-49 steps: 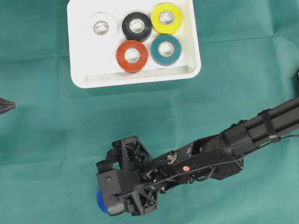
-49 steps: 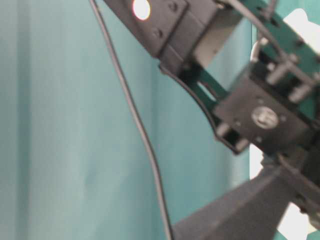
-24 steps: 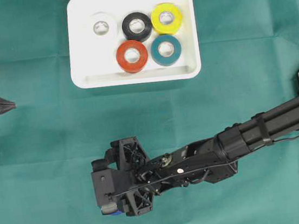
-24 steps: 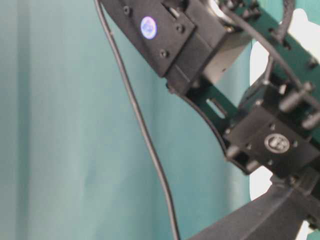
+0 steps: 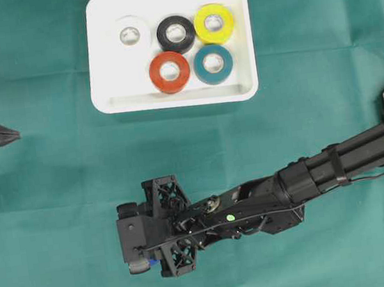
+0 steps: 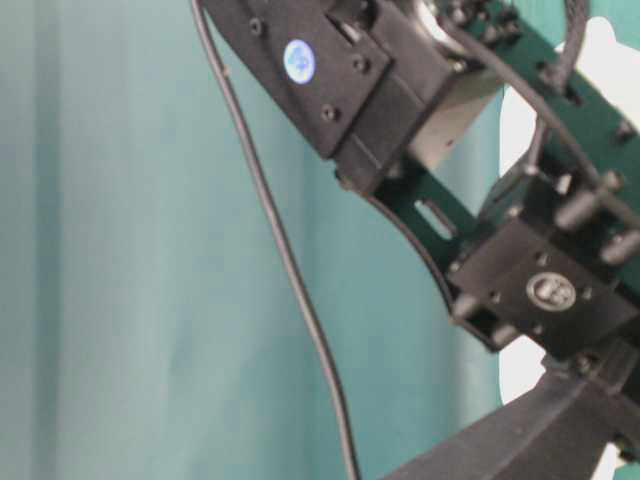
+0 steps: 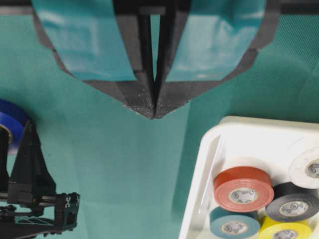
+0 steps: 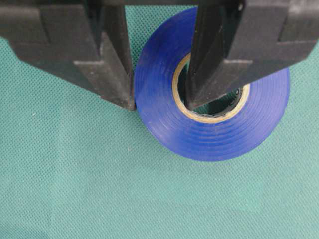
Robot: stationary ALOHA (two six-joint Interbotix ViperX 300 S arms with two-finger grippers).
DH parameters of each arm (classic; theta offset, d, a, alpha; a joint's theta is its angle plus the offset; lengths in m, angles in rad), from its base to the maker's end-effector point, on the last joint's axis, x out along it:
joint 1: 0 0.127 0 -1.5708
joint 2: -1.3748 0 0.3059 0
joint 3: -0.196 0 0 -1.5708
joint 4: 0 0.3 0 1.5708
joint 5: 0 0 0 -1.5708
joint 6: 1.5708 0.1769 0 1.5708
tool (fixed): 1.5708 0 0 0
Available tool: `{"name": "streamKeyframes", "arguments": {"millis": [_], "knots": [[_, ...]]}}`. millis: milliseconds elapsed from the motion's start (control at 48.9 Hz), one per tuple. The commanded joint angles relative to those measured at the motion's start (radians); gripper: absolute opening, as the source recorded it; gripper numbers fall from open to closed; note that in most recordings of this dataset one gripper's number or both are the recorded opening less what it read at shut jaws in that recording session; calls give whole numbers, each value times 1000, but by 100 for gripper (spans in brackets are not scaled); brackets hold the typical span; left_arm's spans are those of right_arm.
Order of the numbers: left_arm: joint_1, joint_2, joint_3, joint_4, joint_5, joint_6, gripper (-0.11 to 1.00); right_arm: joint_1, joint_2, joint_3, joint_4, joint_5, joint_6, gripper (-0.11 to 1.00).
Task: Put the tape into the white case with the right arm.
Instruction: 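Carry the blue roll into the tray's left side and release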
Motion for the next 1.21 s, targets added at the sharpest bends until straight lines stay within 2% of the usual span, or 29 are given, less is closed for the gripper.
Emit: {"name": "streamKeyframes", "arguments": {"millis": [0, 266, 614, 757, 1187], "knots": [[-2, 8, -12, 0, -6, 0, 0, -6, -23, -21, 0, -3, 2, 3], [-2, 8, -11, 0, -6, 0, 0, -6, -58, -23, 0, 17, 3, 3], [-2, 8, -11, 0, -6, 0, 0, -6, -167, -23, 0, 143, 5, 1], [-2, 8, -11, -2, -6, 0, 0, -9, -172, -23, 0, 167, 5, 1], [-2, 8, -12, 0, -6, 0, 0, -84, -181, -21, -2, 183, 6, 1]]}}
